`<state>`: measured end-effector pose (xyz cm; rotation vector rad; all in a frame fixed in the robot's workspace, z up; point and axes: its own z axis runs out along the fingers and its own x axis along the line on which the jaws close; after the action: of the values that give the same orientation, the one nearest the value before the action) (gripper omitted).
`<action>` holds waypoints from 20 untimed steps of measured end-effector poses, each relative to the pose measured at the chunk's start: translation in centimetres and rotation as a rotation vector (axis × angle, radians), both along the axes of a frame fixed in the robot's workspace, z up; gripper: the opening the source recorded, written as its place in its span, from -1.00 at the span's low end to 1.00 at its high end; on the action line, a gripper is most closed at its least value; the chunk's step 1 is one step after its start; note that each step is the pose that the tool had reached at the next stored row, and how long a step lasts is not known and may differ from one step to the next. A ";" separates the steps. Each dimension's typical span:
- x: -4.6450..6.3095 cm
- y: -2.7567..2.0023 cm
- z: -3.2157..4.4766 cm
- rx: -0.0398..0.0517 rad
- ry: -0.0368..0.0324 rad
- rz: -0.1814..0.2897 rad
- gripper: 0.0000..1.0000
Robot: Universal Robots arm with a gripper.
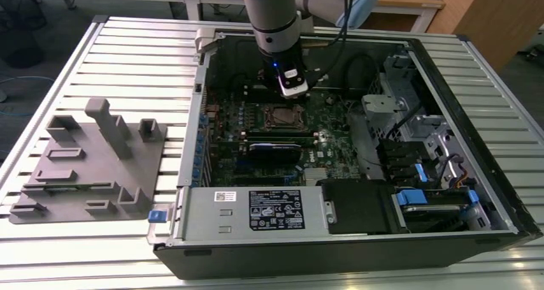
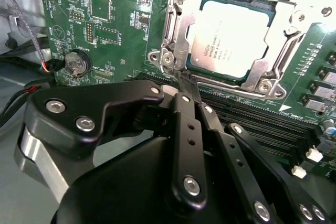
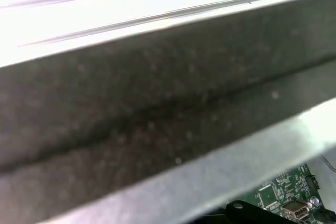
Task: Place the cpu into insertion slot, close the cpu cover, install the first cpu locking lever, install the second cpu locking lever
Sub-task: 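Install the first cpu locking lever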
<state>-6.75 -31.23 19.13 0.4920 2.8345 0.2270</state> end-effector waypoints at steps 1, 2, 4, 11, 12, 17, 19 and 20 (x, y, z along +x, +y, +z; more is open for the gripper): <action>0.0 0.00 0.00 0.0020 0.0001 0.000 -0.80; 0.0 0.00 0.00 0.0033 0.0000 0.000 -0.80; 0.0 0.00 -0.01 0.0037 0.0000 0.000 -0.80; 0.3 0.08 -0.01 0.0037 -0.0001 0.000 -0.80; 0.3 0.10 0.00 0.0036 0.0000 0.000 -0.80; 0.5 0.12 0.02 0.0030 0.0004 0.000 -0.80; 0.6 0.11 0.03 0.0027 0.0007 0.000 -0.80; 0.6 0.11 0.04 0.0026 0.0007 0.000 -0.80</action>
<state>-6.11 -31.12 19.16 0.4925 2.8353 0.2306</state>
